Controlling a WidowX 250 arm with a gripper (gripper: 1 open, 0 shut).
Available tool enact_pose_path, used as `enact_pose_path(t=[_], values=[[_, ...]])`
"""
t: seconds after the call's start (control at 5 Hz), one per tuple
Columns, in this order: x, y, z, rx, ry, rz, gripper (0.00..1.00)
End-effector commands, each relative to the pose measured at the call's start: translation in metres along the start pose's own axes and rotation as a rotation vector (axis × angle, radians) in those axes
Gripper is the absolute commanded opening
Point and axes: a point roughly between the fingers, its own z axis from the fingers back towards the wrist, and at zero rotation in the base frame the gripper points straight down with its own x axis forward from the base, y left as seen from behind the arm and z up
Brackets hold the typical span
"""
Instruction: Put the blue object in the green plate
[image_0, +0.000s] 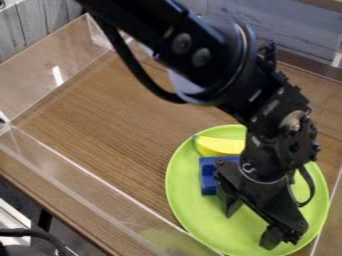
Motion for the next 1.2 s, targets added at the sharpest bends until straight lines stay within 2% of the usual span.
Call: enact_pose_path(t=[0.0,0.2,0.4,0.6,1.0], values=[[0.004,-0.001,0.003,-0.003,-0.024,-0.005,1.0],[0.005,0.0,0.002,-0.002,-0.025,-0.003,1.0],[0.006,0.002,0.01,-0.003,-0.019,0.001,1.0],[0.007,0.004,0.017,-0.005,-0.011,0.005,0.0],[0.008,0.012,0.041,0.005,-0.02,0.028,0.0]])
